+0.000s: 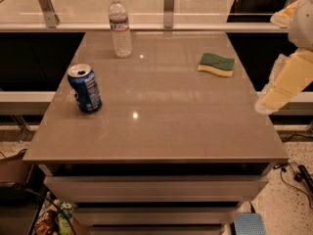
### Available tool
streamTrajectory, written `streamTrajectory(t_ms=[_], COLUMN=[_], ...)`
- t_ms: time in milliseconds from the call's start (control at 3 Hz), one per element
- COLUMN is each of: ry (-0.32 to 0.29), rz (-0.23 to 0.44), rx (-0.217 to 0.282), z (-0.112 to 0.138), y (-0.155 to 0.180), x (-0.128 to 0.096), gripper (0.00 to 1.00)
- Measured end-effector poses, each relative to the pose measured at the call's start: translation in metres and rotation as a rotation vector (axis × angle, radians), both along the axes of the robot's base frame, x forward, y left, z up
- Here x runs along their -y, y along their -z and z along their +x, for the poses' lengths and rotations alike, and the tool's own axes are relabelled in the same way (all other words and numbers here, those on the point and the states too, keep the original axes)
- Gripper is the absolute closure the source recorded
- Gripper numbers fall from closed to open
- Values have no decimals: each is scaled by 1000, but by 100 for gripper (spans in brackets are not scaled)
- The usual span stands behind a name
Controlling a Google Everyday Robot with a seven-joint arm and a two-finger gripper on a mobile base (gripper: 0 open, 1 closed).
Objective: Knock water bottle over
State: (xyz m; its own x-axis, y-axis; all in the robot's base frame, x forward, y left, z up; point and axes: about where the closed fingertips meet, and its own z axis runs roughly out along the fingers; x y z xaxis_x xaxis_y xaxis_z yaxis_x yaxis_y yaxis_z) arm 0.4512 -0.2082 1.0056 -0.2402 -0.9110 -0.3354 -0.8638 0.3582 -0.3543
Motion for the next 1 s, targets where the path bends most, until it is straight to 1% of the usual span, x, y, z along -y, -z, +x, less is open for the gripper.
streamTrajectory(t_ms=[333, 667, 1000], ry=[78, 137, 170], rz=[158, 319, 446], rx=[80, 167, 246], z=[22, 53, 93], y=[-2, -8, -16], x=[-7, -20, -34], gripper=[0, 0, 0])
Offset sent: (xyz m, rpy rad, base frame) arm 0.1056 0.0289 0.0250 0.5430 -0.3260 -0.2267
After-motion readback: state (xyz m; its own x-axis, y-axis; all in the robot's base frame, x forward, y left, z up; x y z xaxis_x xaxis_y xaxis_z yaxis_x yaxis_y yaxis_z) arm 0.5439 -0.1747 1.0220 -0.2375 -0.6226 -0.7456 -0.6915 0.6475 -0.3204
